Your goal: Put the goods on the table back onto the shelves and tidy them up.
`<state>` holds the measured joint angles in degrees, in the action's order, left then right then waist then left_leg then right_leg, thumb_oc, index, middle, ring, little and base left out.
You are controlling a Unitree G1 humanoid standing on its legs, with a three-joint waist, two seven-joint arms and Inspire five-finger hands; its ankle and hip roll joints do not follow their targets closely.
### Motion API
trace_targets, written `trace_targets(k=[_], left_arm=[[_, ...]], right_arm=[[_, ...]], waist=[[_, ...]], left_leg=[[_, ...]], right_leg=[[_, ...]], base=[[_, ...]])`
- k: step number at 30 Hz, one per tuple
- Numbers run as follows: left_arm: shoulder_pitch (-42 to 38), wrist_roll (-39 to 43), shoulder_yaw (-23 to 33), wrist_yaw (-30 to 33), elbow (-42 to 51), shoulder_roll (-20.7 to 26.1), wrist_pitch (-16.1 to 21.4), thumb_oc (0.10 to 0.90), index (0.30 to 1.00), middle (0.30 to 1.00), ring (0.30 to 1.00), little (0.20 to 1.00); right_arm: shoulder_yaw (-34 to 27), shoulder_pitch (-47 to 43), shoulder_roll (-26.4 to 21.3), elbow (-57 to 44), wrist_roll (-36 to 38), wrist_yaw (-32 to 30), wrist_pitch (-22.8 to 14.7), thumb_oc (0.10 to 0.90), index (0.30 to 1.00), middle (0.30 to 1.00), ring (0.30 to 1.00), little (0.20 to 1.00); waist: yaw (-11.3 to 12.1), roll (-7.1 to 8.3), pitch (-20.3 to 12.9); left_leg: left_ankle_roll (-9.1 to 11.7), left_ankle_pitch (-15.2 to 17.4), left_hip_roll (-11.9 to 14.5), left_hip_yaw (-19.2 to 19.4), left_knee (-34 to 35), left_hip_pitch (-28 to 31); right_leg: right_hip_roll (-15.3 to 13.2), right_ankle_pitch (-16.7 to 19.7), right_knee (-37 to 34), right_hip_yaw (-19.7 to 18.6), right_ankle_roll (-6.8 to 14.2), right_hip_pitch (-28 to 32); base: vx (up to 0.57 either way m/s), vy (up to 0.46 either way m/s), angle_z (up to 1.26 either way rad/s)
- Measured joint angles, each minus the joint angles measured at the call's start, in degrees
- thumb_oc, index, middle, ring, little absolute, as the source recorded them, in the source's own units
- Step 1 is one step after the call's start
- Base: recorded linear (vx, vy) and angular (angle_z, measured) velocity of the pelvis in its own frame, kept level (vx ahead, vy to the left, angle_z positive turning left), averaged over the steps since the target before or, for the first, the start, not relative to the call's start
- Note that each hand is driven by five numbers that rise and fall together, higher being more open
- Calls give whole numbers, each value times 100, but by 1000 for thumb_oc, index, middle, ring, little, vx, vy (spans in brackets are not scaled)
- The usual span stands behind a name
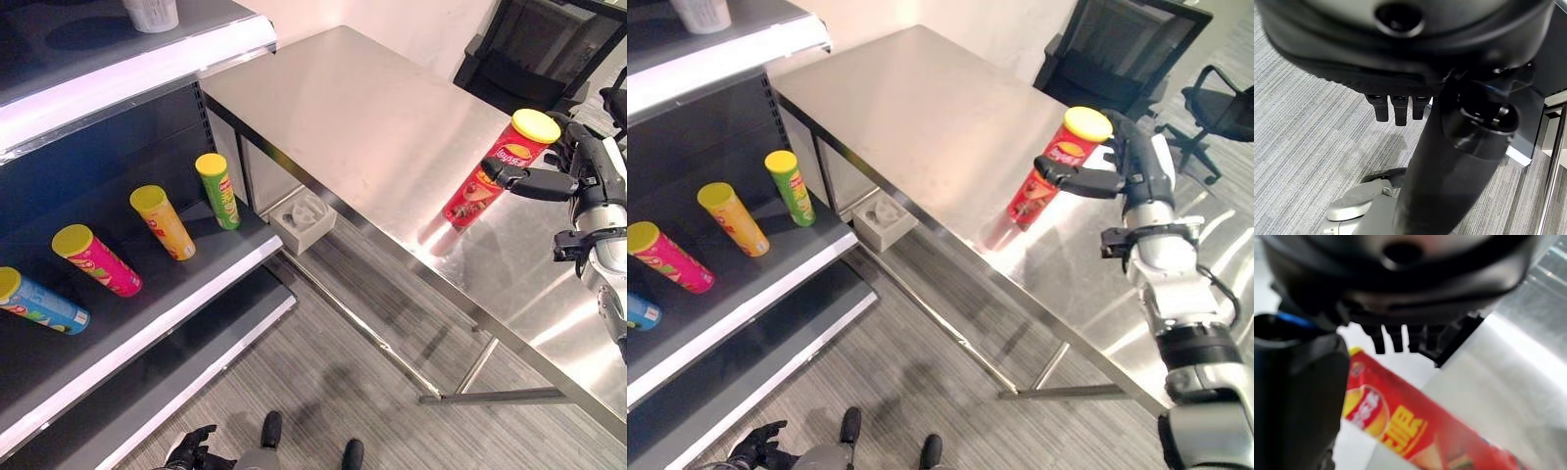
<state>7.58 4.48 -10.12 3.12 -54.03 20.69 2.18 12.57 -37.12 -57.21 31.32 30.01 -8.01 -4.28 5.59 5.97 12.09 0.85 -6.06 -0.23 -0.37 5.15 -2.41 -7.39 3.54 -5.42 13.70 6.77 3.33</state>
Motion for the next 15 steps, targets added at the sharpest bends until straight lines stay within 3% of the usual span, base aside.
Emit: trace_targets(k=[10, 11, 12, 13, 15], left_arm=[[-18, 3, -39, 6, 0, 0, 1, 800, 900, 900, 900, 900], [-17, 4, -40, 7, 0, 1, 0, 800, 900, 900, 900, 900], [-21, 5, -40, 7, 1, 1, 0, 800, 900, 900, 900, 900], [-28, 5, -40, 7, 1, 1, 1, 800, 900, 900, 900, 900], [-31, 4, -40, 7, -1, 1, 0, 800, 900, 900, 900, 900]], right_arm=[[367, -394, 0, 219, -4, -26, 53, 800, 900, 900, 900, 900], [412, -412, 0, 220, -4, -25, 60, 681, 721, 721, 721, 721], [474, -422, 0, 220, -4, -20, 62, 431, 347, 347, 347, 347], [522, -427, 0, 225, -3, -15, 71, 400, 300, 300, 300, 300], [644, -507, 0, 304, -4, 21, 99, 400, 300, 300, 300, 300]], waist=[[11, 1, 0], [12, 1, 0], [8, 1, 0], [9, 1, 0], [6, 1, 1]], left_leg=[[9, -7, 18, -13, -1, -7], [9, -7, 19, -13, -1, -7], [9, -7, 19, -13, -1, -6], [9, -8, 20, -13, 0, -7], [9, -8, 20, -12, 0, -6]], right_leg=[[20, -9, 0, 16, -5, -4], [20, -9, 0, 16, -5, -4], [21, -9, 0, 15, -5, -4], [22, -9, 0, 15, -5, -4], [21, -9, 0, 14, -5, -4]], base=[[0, 0, 0], [0, 0, 0], [0, 0, 0], [0, 0, 0], [0, 0, 0]])
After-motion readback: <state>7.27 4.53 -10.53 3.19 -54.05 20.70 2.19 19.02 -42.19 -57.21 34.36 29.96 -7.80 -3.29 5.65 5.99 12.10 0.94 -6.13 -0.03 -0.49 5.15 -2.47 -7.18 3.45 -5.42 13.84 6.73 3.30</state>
